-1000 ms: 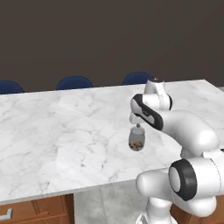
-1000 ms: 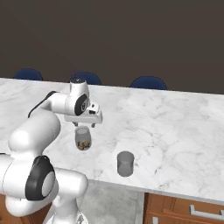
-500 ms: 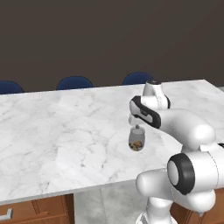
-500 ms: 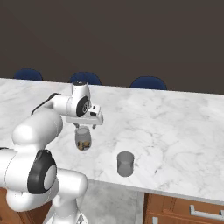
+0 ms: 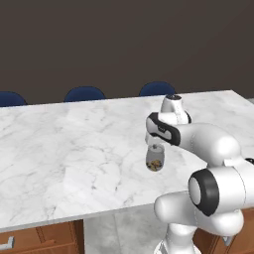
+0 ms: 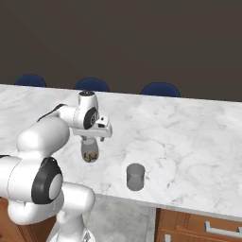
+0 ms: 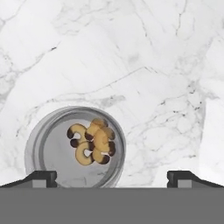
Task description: Pick the jar and glass cup and place them in the sink. Then turn on the water.
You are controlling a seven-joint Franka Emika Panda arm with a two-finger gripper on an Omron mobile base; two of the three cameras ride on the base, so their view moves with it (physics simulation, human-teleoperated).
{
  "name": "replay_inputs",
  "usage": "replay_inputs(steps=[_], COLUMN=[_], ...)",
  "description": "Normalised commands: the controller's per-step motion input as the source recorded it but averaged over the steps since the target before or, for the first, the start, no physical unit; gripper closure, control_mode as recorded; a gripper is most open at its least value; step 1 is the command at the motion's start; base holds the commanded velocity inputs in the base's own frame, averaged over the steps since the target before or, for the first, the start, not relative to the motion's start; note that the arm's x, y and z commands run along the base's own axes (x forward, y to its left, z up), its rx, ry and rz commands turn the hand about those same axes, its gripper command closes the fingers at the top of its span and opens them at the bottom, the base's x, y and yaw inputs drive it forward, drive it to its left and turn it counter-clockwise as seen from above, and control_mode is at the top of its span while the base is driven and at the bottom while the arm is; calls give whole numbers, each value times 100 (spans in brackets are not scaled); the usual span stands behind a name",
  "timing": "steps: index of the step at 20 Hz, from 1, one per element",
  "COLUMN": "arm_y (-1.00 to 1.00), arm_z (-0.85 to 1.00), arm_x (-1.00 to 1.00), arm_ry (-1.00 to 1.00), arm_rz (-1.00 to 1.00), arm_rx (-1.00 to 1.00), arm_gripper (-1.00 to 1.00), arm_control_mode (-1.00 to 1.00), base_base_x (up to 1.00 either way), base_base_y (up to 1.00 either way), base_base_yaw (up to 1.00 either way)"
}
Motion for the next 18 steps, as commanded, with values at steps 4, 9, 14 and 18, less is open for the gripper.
replay_inputs(steps=[4, 9, 14, 18], arm_y=[0, 0, 0, 0], arm_z=[-20, -20, -17, -20], arm_x=[5, 8, 7, 3], arm_ry=[0, 0, 0, 0], arm_rz=[0, 0, 0, 0], arm_rx=[0, 0, 0, 0], arm_gripper=[-100, -100, -100, -100], arm_control_mode=[-100, -100, -100, -100], base_base_x=[0, 0, 0, 0], base_base_y=[0, 0, 0, 0], base_base_yaw=[0, 0, 0, 0])
